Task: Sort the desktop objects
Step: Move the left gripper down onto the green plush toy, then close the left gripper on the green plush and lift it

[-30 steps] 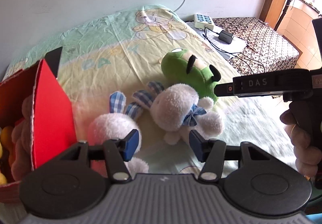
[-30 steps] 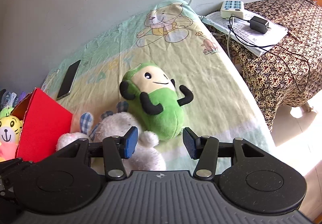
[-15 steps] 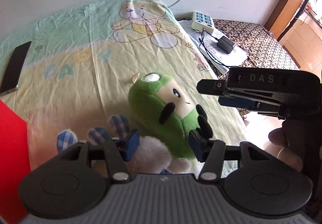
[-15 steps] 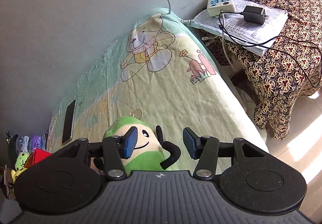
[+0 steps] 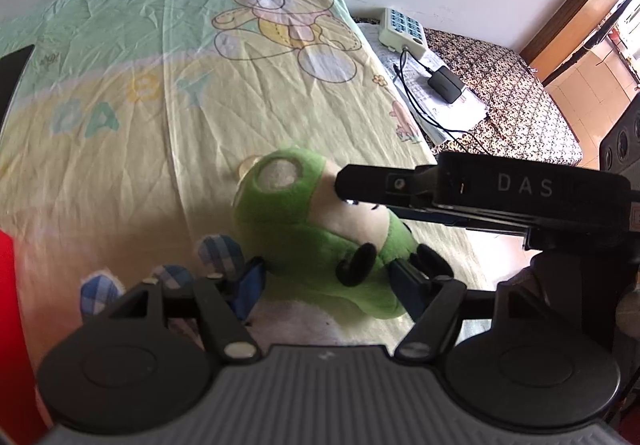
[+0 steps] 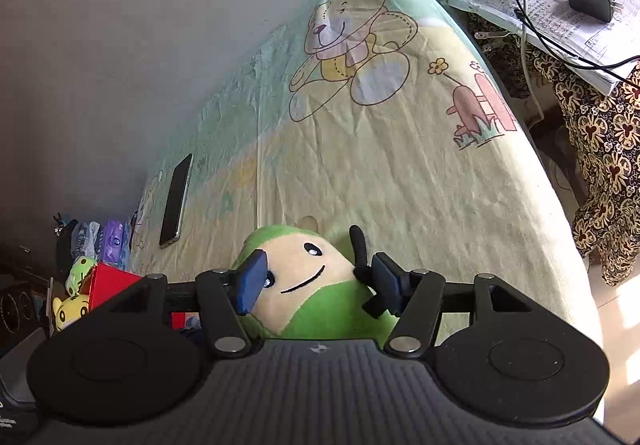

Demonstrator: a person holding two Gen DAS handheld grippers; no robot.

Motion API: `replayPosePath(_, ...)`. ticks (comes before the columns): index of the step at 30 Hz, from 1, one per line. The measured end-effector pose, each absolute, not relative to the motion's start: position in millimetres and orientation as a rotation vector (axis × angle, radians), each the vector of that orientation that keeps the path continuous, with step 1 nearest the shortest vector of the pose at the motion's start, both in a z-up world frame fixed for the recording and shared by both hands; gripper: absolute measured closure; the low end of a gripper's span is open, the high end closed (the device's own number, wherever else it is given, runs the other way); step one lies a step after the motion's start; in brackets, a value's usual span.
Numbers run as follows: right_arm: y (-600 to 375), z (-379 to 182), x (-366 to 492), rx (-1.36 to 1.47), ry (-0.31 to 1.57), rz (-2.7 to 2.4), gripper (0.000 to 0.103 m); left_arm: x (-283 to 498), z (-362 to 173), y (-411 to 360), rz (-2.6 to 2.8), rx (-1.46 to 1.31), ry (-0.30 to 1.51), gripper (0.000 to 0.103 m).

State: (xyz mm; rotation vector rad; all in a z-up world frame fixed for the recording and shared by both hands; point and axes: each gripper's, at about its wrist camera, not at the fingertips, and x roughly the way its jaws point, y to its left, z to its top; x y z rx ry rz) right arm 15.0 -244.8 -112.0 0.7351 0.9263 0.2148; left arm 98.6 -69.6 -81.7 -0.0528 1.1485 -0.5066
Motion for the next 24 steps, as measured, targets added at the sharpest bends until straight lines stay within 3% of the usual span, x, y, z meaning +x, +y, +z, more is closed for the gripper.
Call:
replayPosePath(7,-258.4,-132.0,22.6,0.814,0.949,0.237,0.023,112.1,-91.9,-69.1,-0.521,-0.101,1.169,0.018)
replayPosePath(15,-263.4,-140.2,13.1,0.937,0.981,0.282,0.027,112.0,-93.0,-75.6,-0.546,-0.085,1.152,0.020)
replayPosePath(24,-269.6,-97.8,-25.1,0.910,0.866,0.223,0.028,83.8,-56.4,-87.7,-0.626,-0.025,1.040,0.020)
